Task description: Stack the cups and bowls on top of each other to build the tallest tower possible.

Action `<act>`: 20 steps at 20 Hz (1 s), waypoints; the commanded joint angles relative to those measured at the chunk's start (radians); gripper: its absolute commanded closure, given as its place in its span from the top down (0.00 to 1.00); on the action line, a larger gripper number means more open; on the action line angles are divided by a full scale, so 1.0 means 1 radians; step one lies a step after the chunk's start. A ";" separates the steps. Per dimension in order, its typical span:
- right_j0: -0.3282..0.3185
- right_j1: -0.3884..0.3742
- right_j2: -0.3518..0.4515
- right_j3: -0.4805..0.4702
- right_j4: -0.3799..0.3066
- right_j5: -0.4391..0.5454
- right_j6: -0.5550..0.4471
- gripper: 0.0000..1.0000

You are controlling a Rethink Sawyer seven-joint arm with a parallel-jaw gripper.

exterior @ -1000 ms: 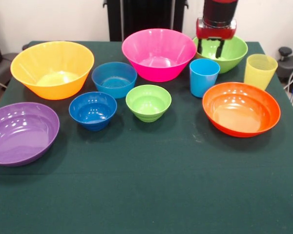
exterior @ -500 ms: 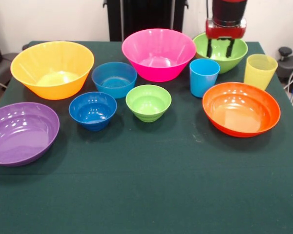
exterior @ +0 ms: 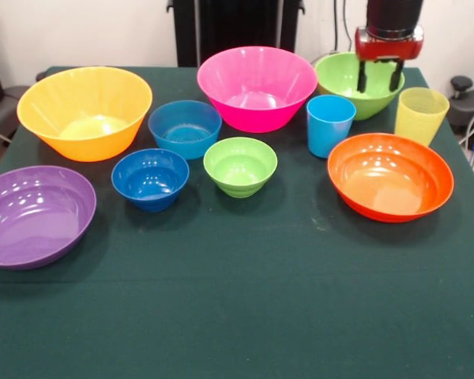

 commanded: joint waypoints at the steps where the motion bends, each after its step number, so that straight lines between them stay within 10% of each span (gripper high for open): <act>1: 0.028 -0.040 0.057 -0.067 0.067 0.144 0.155 1.00; 20: -0.034 -0.058 0.025 -0.169 -0.014 0.308 0.050 1.00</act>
